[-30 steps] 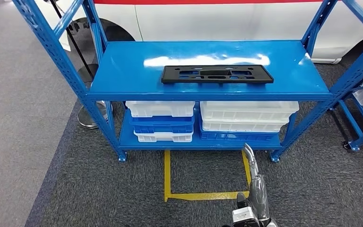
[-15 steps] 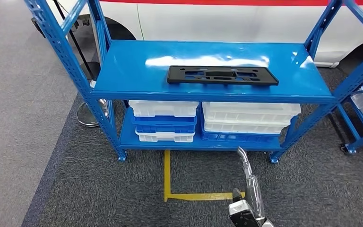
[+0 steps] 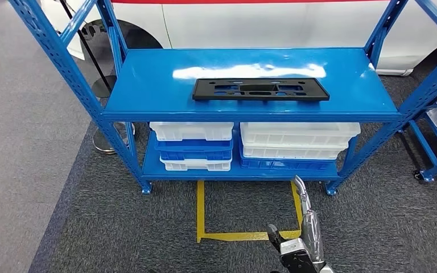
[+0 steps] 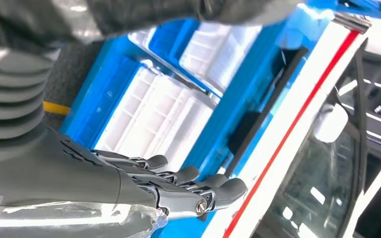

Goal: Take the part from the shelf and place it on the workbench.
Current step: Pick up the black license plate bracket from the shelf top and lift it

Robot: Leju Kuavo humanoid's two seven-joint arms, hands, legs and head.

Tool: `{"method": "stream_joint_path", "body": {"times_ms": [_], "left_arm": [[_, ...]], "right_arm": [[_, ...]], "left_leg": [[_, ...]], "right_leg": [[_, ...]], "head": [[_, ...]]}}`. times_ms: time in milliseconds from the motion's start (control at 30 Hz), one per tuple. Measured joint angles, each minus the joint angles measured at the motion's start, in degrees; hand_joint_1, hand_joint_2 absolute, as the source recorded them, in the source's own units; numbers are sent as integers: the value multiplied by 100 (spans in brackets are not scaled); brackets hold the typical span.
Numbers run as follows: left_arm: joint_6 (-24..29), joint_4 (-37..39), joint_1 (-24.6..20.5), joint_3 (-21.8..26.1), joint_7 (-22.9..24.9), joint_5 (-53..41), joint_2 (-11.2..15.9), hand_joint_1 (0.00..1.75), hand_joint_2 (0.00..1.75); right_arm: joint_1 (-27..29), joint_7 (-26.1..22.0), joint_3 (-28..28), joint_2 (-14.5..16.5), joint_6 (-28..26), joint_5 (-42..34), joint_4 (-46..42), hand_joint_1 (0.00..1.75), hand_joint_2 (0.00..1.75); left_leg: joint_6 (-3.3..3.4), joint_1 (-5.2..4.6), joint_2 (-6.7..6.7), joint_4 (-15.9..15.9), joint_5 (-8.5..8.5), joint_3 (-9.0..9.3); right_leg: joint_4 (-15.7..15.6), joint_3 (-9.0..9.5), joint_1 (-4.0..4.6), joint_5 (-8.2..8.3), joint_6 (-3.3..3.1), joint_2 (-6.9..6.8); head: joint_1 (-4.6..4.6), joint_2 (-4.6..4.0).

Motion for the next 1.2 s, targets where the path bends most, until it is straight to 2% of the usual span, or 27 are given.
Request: {"method": "stream_joint_path", "body": {"times_ms": [67, 100, 133, 167, 200, 267, 300, 333, 433, 467, 533, 600, 633, 667, 700, 767, 800, 867, 967, 1033, 1100, 1133, 1167, 1200], "left_arm": [[0, 0, 6, 0, 5, 0, 1, 0, 0], [0, 0, 12, 0, 9, 1, 2, 0, 0], [-1, 0, 18, 0, 13, 1, 2, 0, 0], [-1, 0, 22, 0, 17, 3, 2, 0, 0], [-2, 0, 23, 0, 20, 5, 2, 0, 0], [-2, 0, 19, 0, 21, 11, 4, 0, 0], [-2, 0, 13, 0, 21, 13, 5, 0, 0], [-2, 0, 9, 0, 20, 15, 6, 0, 0], [-2, 0, 17, 0, 21, 24, 8, 0, 0], [-2, 0, 19, 0, 21, 26, 8, 0, 0], [-3, 0, 12, 0, 21, 28, 9, 0, 0], [-6, 0, 11, 0, 21, 30, 9, 0, 0], [-7, 0, 14, 0, 21, 32, 9, 0, 0], [-7, 0, 16, 0, 21, 33, 9, 0, 0], [-7, 0, 16, 0, 21, 35, 8, 0, 0], [-7, 0, 14, 0, 21, 35, 4, 0, 0], [-7, 0, 11, 0, 21, 35, 2, 0, 0], [-8, 0, 10, 0, 21, 35, 1, 0, 0], [-9, 0, 8, 0, 21, 31, 0, 0, 0], [-8, 0, 3, 0, 21, 17, 0, 0, 0], [-8, 0, 9, 0, 21, 5, 0, 0, 0], [-9, 0, 16, 0, 21, 3, 0, 0, 0], [-10, 0, 23, 0, 21, 1, 1, 0, 0], [-13, 0, 27, 0, 21, -1, 1, 0, 0]], "right_arm": [[4, -4, -7, 0, -12, 0, -16, 0, 175], [9, -4, -15, 0, -16, 1, -19, 0, 175], [16, -6, -28, 0, -21, 3, -21, 0, 175], [22, -8, -45, 0, -25, 8, -23, 0, 175], [27, -11, -62, 0, -27, 18, -30, 0, 175], [31, -18, -93, -1, -28, 46, -55, 0, 175], [33, -22, -110, -1, -30, 61, -70, 0, 175], [36, -25, -125, -2, -32, 74, -83, 0, 175], [44, -27, -152, -7, -37, 102, -116, 0, 175], [46, -27, -162, -11, -40, 123, -129, 0, 175], [51, -26, -178, -34, -51, 200, -150, 0, 175], [62, -17, -184, -67, -64, 285, -156, 0, 175], [69, -9, -186, -81, -75, 318, -156, 0, 175], [73, 0, -189, -93, -88, 348, -156, 0, 175], [74, 10, -193, -105, -101, 376, -158, 0, 175], [70, 26, -212, -129, -118, 422, -162, 0, 175], [68, 34, -225, -138, -121, 435, -165, 0, 175], [68, 53, -249, -150, -130, 455, -172, 0, 175], [70, 85, -277, -157, -170, 530, -187, 0, 175], [66, 102, -286, -165, -201, 579, -205, 0, 175], [69, 120, -302, -180, -216, 618, -213, 0, 175], [71, 132, -313, -188, -217, 639, -213, 0, 175], [73, 144, -325, -197, -218, 661, -213, 0, 175], [74, 156, -337, -205, -219, 682, -213, 0, 175]], "left_leg": [[-29, 4, 1, 742, -352, -350], [-40, 5, 1, 1094, -470, -532], [-44, 5, 2, 1288, -483, -646], [-40, 5, 2, 1263, -381, -658], [-27, 5, 3, 1025, -187, -565], [18, -6, 5, 246, 223, -218], [43, -15, 4, -57, 326, -79], [66, -26, 1, -236, 358, 0], [148, -27, -8, -343, 353, 37], [187, -16, -5, -367, 367, 50], [257, 0, 7, -405, 386, 72], [287, -4, 14, -402, 377, 72], [290, -6, 15, -399, 371, 75], [290, -6, 12, -396, 363, 81], [283, -5, 6, -391, 351, 94], [252, -10, -7, -374, 315, 127], [227, -21, -13, -358, 295, 133], [169, -41, -15, -346, 277, 128], [83, -37, -10, -310, 217, 119], [36, -22, -7, 77, -33, -46], [5, -11, -6, 823, -376, -400], [-4, -8, -5, 1134, -466, -560], [-6, -6, -5, 1259, -441, -633], [0, -6, -5, 1156, -305, -599]], "right_leg": [[-2, 18, 14, -15, -43, -14], [0, 23, 23, -21, -52, -15], [2, 31, 30, -28, -59, -14], [4, 43, 34, -36, -63, -10], [7, 61, 37, -47, -60, -4], [16, 101, 49, -79, -32, 7], [24, 109, 60, -94, -7, 11], [28, 109, 69, -104, 22, 11], [27, 109, 72, -117, 113, 9], [84, 92, 66, -167, 142, 8], [521, -101, 45, -443, 196, 9], [1254, -467, 31, -780, 235, 8], [1506, -604, 24, -835, 249, 7], [1556, -649, 17, -772, 257, 6], [1381, -581, 9, -603, 257, 5], [647, -240, -1, -197, 230, 5], [333, -97, 8, -82, 207, 8], [88, -1, 36, -57, 163, 17], [35, 14, 23, -39, 66, 21], [-5, 45, 1, -28, -10, 5], [-6, 48, 15, -37, -45, -8], [-4, 49, 22, -41, -51, -10], [-3, 55, 27, -46, -54, -9], [-1, 68, 30, -52, -53, -5]], "head": [[-2, 0], [-2, 0], [-3, 0], [-3, 0], [-3, 0], [-2, 0], [-1, 0], [1, 0], [1, 0], [2, 0], [3, 0], [3, 0], [3, 0], [2, 0], [3, 0], [3, 0], [2, 0], [-1, 0], [-1, 0], [-2, 0], [-4, 0], [-3, 0], [-4, 0], [-4, 0]]}}
